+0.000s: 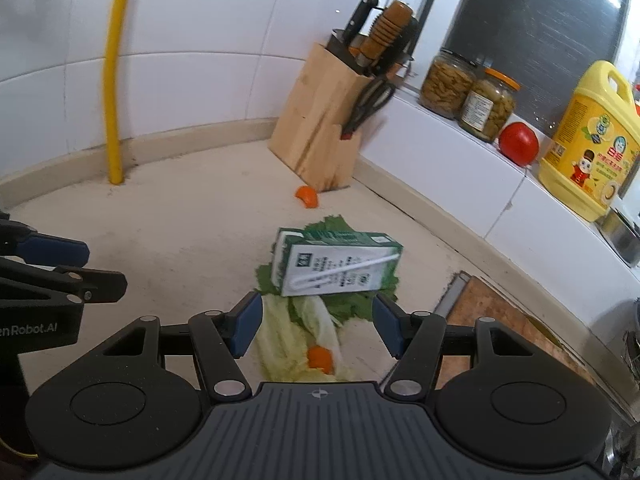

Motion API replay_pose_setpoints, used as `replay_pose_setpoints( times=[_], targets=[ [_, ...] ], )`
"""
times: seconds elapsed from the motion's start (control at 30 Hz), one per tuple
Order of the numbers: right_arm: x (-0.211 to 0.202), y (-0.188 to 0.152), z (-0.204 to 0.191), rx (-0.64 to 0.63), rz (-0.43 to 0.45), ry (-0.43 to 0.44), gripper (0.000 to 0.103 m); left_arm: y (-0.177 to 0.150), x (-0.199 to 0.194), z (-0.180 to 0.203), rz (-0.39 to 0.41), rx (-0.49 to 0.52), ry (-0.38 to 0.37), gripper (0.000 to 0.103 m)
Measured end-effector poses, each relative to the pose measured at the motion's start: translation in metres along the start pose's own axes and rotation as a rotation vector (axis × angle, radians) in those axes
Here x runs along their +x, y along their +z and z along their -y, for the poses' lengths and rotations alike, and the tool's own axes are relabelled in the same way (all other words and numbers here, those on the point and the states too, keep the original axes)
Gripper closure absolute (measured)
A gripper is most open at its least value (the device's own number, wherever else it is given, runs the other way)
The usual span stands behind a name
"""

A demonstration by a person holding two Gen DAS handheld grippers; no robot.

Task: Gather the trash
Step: 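Move both open tools back over the counter toward the lettuce pile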

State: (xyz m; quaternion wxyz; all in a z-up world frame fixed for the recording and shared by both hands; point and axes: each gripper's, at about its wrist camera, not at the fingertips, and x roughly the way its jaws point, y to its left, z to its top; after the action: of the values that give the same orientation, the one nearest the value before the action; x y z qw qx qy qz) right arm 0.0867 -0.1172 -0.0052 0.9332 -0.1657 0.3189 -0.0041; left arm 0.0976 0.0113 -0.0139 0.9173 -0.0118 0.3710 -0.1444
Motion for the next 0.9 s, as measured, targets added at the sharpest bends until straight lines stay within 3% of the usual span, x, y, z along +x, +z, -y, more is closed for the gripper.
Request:
replay_pose_setpoints(
  times=[0.9],
  targets=[
    [-0.004,-0.017,0.015,-0.001,-0.029,-0.026,0.028,-0.002,0.003,0.025,-0.022,0.046,-0.029,0.072]
  ],
)
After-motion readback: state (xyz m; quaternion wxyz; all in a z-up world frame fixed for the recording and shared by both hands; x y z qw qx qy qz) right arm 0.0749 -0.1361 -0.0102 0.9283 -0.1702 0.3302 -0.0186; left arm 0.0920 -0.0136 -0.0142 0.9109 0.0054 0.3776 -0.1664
